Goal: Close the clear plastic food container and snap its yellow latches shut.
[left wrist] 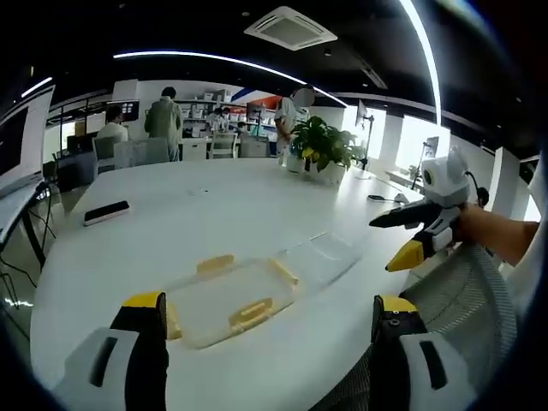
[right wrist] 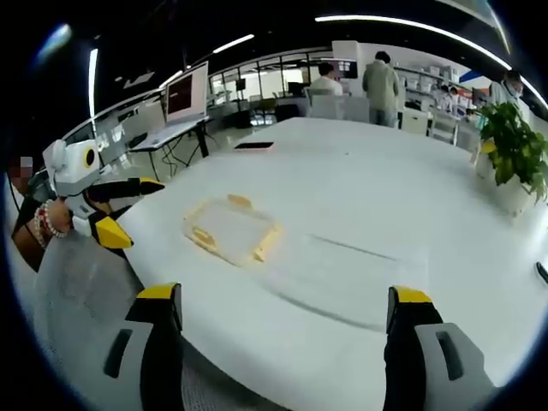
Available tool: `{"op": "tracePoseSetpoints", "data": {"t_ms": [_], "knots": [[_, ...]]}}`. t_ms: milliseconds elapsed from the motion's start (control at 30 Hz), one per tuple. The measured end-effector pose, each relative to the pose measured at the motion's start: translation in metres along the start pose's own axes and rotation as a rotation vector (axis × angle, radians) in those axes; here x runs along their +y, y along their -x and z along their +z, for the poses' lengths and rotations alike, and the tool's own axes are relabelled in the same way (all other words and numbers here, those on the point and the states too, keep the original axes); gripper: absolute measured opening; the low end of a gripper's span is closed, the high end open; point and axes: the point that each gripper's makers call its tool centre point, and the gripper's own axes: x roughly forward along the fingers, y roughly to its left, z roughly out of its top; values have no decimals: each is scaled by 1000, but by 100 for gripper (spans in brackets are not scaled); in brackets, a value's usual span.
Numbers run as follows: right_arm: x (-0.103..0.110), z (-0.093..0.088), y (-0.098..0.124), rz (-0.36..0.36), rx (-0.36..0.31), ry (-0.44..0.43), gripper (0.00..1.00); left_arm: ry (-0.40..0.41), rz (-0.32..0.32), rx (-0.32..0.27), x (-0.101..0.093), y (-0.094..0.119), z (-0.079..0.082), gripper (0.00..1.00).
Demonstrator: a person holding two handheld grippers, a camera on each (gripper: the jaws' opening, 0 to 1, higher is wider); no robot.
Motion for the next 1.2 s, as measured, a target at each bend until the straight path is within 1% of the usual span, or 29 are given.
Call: {"op": "tracePoseSetpoints", "data": {"t_ms": [33, 167, 300, 467, 700, 833, 1000, 1067, 1200], "knots": [[0, -2, 0, -1, 10, -5, 97, 1, 3, 0, 1, 0, 0, 97], [0, -2, 1, 0, 3, 5, 97, 14, 12, 1, 3, 1, -2, 98], [1, -6, -1, 4, 29, 2, 96, 2, 9, 19, 2, -1, -5, 98], [0, -2, -2, 8, 19, 6, 96, 8, 10, 25, 4, -2, -5, 98], [-1, -3, -2, 8, 19, -7, 95, 17, 8, 31, 3, -2, -6, 96], [0, -4, -3, 17, 26, -13, 95, 20, 9, 21, 3, -1, -4, 96], [-1, -4, -2, 12, 28, -17, 95, 15, 3, 27, 0, -1, -4, 95], [-2, -5, -2, 7, 31, -12, 94, 22, -8, 28, -2, -1, -4, 95], [0, -9, -3, 5, 54, 8, 94, 16, -2, 4, -1, 0, 0, 97]]}}
